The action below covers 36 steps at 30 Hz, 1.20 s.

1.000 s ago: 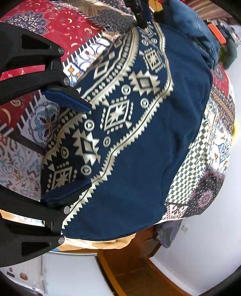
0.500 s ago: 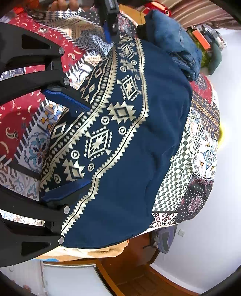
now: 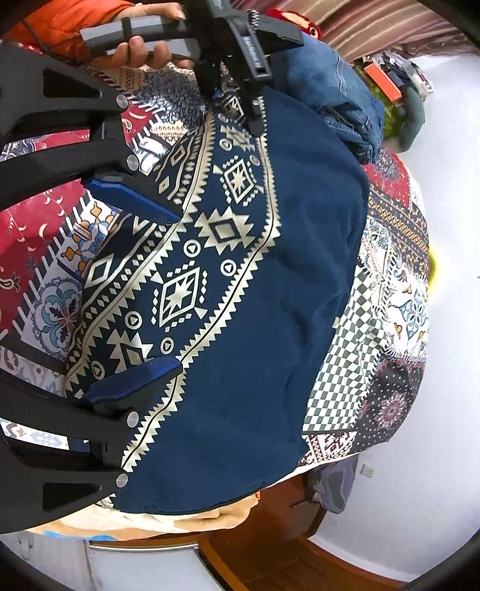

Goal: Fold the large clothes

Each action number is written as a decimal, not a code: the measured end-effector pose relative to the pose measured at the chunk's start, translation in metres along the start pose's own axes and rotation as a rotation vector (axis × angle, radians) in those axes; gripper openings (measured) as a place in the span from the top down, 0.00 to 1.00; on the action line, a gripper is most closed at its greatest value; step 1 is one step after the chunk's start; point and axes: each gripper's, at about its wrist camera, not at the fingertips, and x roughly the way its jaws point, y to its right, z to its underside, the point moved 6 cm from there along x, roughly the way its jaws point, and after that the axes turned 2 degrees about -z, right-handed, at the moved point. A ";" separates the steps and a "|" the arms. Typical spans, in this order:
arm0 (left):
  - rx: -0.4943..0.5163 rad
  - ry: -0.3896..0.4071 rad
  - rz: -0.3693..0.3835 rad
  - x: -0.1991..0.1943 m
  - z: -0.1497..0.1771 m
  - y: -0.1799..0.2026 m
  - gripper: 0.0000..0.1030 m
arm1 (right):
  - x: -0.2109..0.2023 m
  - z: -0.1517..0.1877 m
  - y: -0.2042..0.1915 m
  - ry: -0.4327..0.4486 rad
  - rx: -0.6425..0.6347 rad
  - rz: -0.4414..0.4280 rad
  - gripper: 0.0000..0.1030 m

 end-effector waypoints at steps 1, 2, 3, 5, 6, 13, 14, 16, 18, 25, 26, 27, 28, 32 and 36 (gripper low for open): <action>0.000 0.000 -0.004 0.003 -0.002 0.003 0.39 | 0.001 0.001 0.001 -0.003 0.004 0.000 0.31; 0.000 0.002 -0.010 0.006 -0.003 0.006 0.39 | 0.003 0.001 0.003 -0.008 0.013 -0.001 0.31; -0.003 0.005 -0.018 0.008 -0.004 0.009 0.39 | 0.004 0.002 0.005 -0.012 0.023 -0.004 0.31; -0.006 0.015 -0.040 0.013 -0.005 0.014 0.39 | 0.005 0.003 0.008 -0.017 0.043 -0.012 0.31; -0.006 0.023 -0.062 0.015 -0.005 0.016 0.47 | 0.004 0.003 0.009 -0.018 0.052 -0.017 0.31; 0.133 0.089 -0.225 0.003 0.003 0.057 0.81 | -0.016 0.002 0.014 0.024 0.063 0.004 0.31; 0.165 0.110 -0.228 -0.002 0.005 0.068 0.82 | -0.020 0.000 0.014 0.037 0.060 0.013 0.31; 0.220 0.145 -0.187 -0.022 0.010 0.092 0.83 | -0.026 -0.005 0.014 0.048 0.060 0.018 0.31; 0.248 0.164 -0.139 -0.042 0.014 0.109 0.83 | -0.031 -0.015 0.009 0.064 0.067 0.014 0.31; 0.393 0.308 -0.079 -0.128 0.025 0.153 0.84 | -0.022 -0.035 -0.033 0.075 0.070 -0.068 0.31; 0.418 0.334 -0.080 -0.141 0.028 0.159 0.84 | -0.015 -0.034 -0.045 0.056 0.066 -0.108 0.31; 0.441 0.360 -0.087 -0.151 0.028 0.167 0.84 | -0.006 -0.030 -0.059 0.026 0.056 -0.153 0.31; 0.460 0.379 -0.094 -0.169 0.031 0.160 0.84 | 0.001 -0.027 -0.069 0.004 0.046 -0.179 0.31; 0.506 0.390 -0.126 -0.180 0.044 0.146 0.84 | 0.040 -0.007 -0.102 -0.116 0.011 -0.253 0.31; 0.520 0.332 -0.188 -0.159 0.052 0.129 0.84 | 0.066 0.007 -0.102 -0.200 0.032 -0.288 0.31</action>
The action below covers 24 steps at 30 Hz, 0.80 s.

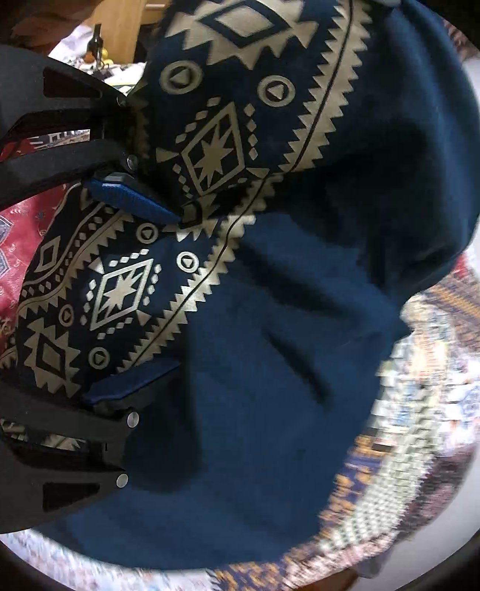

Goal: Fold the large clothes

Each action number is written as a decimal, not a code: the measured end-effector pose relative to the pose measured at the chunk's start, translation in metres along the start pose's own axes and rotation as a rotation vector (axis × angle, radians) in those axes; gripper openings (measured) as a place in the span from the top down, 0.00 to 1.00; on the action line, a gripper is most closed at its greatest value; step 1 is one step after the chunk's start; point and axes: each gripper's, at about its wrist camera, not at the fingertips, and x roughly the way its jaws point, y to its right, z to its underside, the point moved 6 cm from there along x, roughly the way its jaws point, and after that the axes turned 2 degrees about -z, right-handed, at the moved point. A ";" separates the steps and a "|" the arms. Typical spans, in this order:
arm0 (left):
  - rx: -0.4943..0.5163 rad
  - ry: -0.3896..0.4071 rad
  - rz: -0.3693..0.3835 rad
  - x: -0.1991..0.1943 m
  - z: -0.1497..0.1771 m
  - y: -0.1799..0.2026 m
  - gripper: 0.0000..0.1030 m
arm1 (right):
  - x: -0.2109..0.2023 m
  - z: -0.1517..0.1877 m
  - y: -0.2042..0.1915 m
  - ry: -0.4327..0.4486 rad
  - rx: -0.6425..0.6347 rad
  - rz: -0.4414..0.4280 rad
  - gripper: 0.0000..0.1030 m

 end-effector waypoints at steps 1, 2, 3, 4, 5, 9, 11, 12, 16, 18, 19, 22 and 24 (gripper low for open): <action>0.008 -0.005 -0.005 0.004 0.001 0.002 0.84 | -0.002 0.001 0.001 -0.004 -0.007 -0.010 0.31; 0.027 -0.007 -0.012 0.006 0.004 0.005 0.84 | -0.006 0.002 0.003 -0.009 -0.013 -0.021 0.31; 0.045 -0.006 -0.019 0.008 0.004 0.010 0.84 | -0.013 0.004 0.006 -0.008 -0.014 -0.030 0.31; 0.072 -0.003 -0.026 0.009 0.004 0.018 0.84 | -0.020 0.006 0.010 0.001 -0.013 -0.030 0.31; 0.095 -0.003 -0.028 0.011 0.002 0.028 0.84 | -0.030 0.008 0.016 0.022 -0.011 -0.026 0.31; 0.190 -0.010 0.008 0.022 0.004 0.070 0.84 | -0.086 0.023 0.057 0.163 0.039 0.021 0.31; 0.240 -0.018 0.037 0.032 0.007 0.096 0.84 | -0.109 0.034 0.082 0.211 0.074 0.049 0.31; 0.271 -0.029 0.064 0.037 0.014 0.114 0.84 | -0.117 0.039 0.092 0.221 0.090 0.064 0.31; 0.355 -0.125 0.134 0.068 0.054 0.165 0.85 | -0.137 0.064 0.143 0.224 0.203 0.161 0.31; 0.367 -0.228 0.162 0.091 0.080 0.180 0.85 | -0.146 0.082 0.166 0.221 0.271 0.160 0.31; 0.374 -0.287 0.182 0.103 0.096 0.185 0.85 | -0.148 0.087 0.170 0.221 0.287 0.161 0.31; 0.398 -0.433 0.186 0.126 0.135 0.188 0.85 | -0.162 0.105 0.173 0.234 0.305 0.179 0.31; 0.417 -0.451 0.174 0.128 0.144 0.185 0.84 | -0.170 0.108 0.170 0.247 0.297 0.187 0.31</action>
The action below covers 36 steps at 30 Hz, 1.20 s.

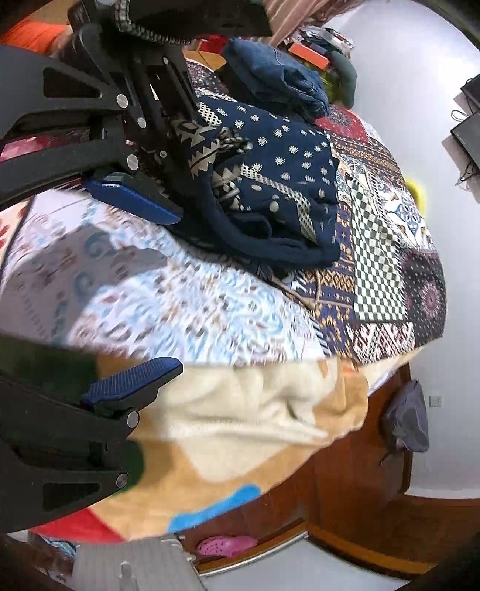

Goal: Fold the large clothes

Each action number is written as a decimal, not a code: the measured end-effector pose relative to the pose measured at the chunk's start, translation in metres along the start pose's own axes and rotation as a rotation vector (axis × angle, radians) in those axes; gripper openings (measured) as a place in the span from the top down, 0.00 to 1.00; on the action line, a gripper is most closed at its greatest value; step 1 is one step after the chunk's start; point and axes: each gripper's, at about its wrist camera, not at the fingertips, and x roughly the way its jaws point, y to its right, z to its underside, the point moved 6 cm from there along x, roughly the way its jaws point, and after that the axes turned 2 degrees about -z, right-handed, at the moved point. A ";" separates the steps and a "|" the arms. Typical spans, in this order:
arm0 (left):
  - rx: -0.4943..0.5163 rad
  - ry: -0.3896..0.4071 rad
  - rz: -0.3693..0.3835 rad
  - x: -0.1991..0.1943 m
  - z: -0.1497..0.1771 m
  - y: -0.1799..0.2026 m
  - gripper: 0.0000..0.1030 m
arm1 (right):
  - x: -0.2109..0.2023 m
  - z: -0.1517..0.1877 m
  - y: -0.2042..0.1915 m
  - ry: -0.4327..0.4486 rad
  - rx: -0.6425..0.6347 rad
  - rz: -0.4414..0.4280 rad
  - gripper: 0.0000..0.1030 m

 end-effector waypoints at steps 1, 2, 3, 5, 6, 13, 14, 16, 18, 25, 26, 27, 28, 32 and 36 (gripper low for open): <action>0.008 -0.001 -0.002 -0.004 0.002 0.000 0.82 | -0.005 -0.001 -0.003 0.015 -0.008 -0.001 0.31; 0.013 0.000 -0.003 -0.010 0.005 -0.001 0.76 | -0.005 -0.009 -0.003 0.025 -0.014 -0.003 0.31; 0.014 0.002 0.012 -0.018 0.009 0.001 0.67 | -0.009 -0.012 -0.008 0.040 -0.022 -0.008 0.31; 0.014 0.017 0.041 -0.034 0.013 0.003 0.61 | -0.014 -0.014 -0.014 0.061 -0.036 -0.024 0.31; 0.019 0.031 0.038 -0.044 0.015 0.001 0.58 | -0.016 -0.018 -0.022 0.075 -0.046 -0.036 0.31; 0.038 0.153 -0.125 -0.102 0.021 -0.038 0.46 | -0.014 -0.028 -0.067 0.112 -0.125 -0.081 0.31; 0.036 0.164 -0.155 -0.104 0.019 -0.048 0.42 | -0.011 -0.029 -0.072 0.107 -0.130 -0.085 0.31; 0.022 0.159 -0.210 -0.102 0.020 -0.069 0.40 | -0.001 -0.028 -0.080 0.088 -0.143 -0.095 0.31; -0.004 0.124 -0.226 -0.093 0.025 -0.087 0.40 | 0.013 -0.022 -0.084 0.052 -0.142 -0.098 0.31; -0.060 0.005 -0.225 -0.053 0.068 -0.126 0.31 | 0.053 0.007 -0.048 -0.057 -0.133 0.032 0.31; -0.059 0.012 -0.223 -0.053 0.072 -0.128 0.27 | 0.054 0.010 -0.042 -0.065 -0.119 0.018 0.31; -0.054 0.017 -0.220 -0.054 0.075 -0.129 0.25 | 0.052 0.012 -0.037 -0.063 -0.107 0.001 0.31; -0.050 0.019 -0.217 -0.056 0.078 -0.130 0.25 | 0.048 0.011 -0.034 -0.062 -0.102 -0.004 0.30; -0.041 0.016 -0.223 -0.063 0.081 -0.130 0.25 | 0.035 0.005 -0.027 -0.054 -0.088 0.005 0.30; 0.006 0.056 -0.293 -0.085 0.074 -0.127 0.25 | 0.026 -0.005 -0.030 -0.038 -0.092 0.000 0.30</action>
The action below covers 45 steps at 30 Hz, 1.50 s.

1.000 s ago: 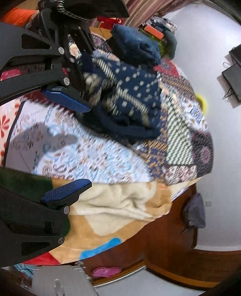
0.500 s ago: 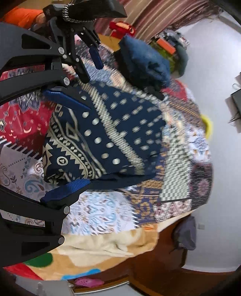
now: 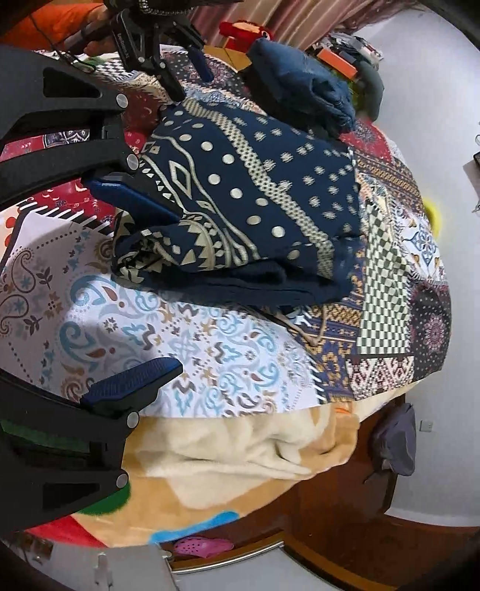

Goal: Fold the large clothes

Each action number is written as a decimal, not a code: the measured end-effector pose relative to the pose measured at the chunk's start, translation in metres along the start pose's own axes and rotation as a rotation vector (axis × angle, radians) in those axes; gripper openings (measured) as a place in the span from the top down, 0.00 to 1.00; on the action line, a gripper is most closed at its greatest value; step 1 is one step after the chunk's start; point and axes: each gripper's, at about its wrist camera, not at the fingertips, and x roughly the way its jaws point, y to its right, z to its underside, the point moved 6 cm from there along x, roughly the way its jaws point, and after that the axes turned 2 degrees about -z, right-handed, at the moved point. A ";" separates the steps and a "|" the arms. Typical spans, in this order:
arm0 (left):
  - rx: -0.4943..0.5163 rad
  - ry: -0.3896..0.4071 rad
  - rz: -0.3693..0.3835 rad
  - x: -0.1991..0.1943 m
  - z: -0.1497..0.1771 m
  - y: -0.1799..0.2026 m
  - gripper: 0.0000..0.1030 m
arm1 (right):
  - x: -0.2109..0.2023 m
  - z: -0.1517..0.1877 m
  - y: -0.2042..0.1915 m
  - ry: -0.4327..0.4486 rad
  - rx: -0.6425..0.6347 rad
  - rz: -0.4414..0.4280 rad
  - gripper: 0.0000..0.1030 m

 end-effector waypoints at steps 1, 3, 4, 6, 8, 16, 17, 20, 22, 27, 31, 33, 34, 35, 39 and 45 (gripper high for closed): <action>0.004 0.017 -0.015 -0.004 -0.003 -0.002 0.25 | -0.003 -0.004 -0.002 0.014 -0.004 -0.003 0.30; 0.002 0.052 -0.032 -0.013 -0.013 -0.006 0.25 | -0.005 -0.011 -0.005 0.029 -0.008 -0.018 0.30; -0.006 0.066 -0.031 -0.016 -0.020 -0.009 0.25 | -0.005 -0.014 -0.007 0.035 -0.007 -0.031 0.30; -0.030 0.088 -0.026 -0.021 -0.034 -0.014 0.25 | -0.003 -0.023 -0.010 0.044 0.003 -0.061 0.30; -0.050 0.097 -0.019 -0.019 -0.046 -0.018 0.25 | 0.001 -0.031 -0.011 0.039 0.017 -0.086 0.30; -0.149 0.052 0.138 0.014 -0.076 -0.011 0.24 | 0.047 -0.043 -0.015 -0.054 -0.017 -0.109 0.30; -0.157 0.026 0.183 0.023 -0.076 -0.006 0.24 | 0.056 -0.043 -0.011 -0.076 -0.014 -0.110 0.30; -0.178 -0.028 0.233 0.049 -0.075 0.002 0.24 | 0.074 -0.044 -0.004 -0.130 0.042 -0.180 0.28; -0.228 -0.045 0.281 0.062 -0.075 0.000 0.20 | 0.078 -0.048 -0.002 -0.139 0.070 -0.224 0.25; -0.346 -0.105 0.400 0.090 -0.081 -0.006 0.03 | 0.101 -0.057 -0.006 -0.212 0.109 -0.317 0.22; -0.375 -0.155 0.468 0.108 -0.084 -0.005 0.00 | 0.111 -0.062 -0.013 -0.244 0.124 -0.327 0.16; -0.389 -0.177 0.503 0.117 -0.087 -0.004 0.00 | 0.114 -0.064 -0.019 -0.246 0.101 -0.327 0.16; -0.396 -0.186 0.518 0.120 -0.087 -0.004 0.00 | 0.116 -0.065 -0.019 -0.247 0.100 -0.326 0.16; -0.408 -0.200 0.535 0.124 -0.088 -0.003 0.00 | 0.117 -0.065 -0.020 -0.248 0.099 -0.326 0.16; -0.460 -0.250 0.607 0.137 -0.086 -0.004 0.00 | 0.116 -0.066 -0.020 -0.234 0.108 -0.343 0.24; -0.449 -0.212 0.610 0.125 -0.078 -0.001 0.17 | 0.106 -0.062 -0.020 -0.209 0.154 -0.360 0.58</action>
